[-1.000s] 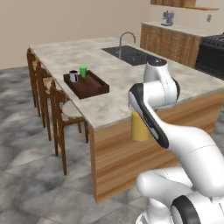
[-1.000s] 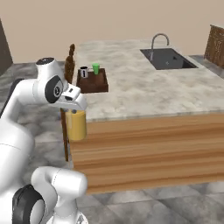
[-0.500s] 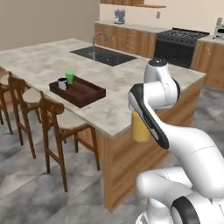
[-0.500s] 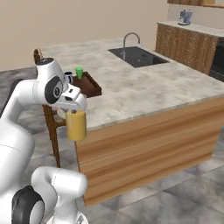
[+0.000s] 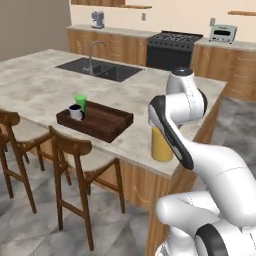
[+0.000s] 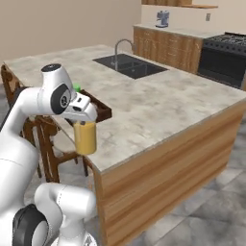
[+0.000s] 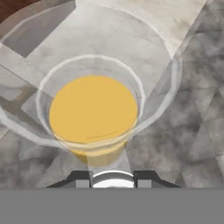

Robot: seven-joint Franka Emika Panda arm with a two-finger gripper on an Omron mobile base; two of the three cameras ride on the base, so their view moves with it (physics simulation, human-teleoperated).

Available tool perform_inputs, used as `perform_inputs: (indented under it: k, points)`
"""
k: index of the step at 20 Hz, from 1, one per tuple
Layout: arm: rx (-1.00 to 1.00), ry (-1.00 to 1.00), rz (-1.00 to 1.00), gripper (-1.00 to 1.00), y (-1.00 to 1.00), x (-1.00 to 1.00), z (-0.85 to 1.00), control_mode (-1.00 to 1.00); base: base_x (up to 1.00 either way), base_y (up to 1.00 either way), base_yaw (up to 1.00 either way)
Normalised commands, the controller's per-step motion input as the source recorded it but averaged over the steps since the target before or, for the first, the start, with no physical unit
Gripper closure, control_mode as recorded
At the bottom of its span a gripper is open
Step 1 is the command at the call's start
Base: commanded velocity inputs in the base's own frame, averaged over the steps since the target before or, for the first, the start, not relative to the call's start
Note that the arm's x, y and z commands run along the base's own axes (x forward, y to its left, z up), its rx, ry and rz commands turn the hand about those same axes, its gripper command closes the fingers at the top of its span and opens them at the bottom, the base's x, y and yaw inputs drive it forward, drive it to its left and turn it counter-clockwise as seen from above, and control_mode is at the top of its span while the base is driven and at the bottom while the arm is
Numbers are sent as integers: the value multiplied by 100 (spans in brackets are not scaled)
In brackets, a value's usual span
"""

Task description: There is a tray on the dining counter. Grab the cup, mug, and pitcher and place them on the tray. The pitcher may be placed next to the tray if it cannot fit the tray.

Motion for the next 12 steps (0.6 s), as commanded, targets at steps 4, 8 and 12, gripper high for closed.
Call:
perform_inputs:
  k: [4, 8, 12]
  points:
    - [0, 0, 0, 100, 0, 0, 0, 100, 34, 97, -29]
    - [0, 0, 0, 100, 0, 0, 0, 100, 35, 73, -22]
    - [0, 0, 0, 100, 0, 0, 0, 100, 38, 58, -17]
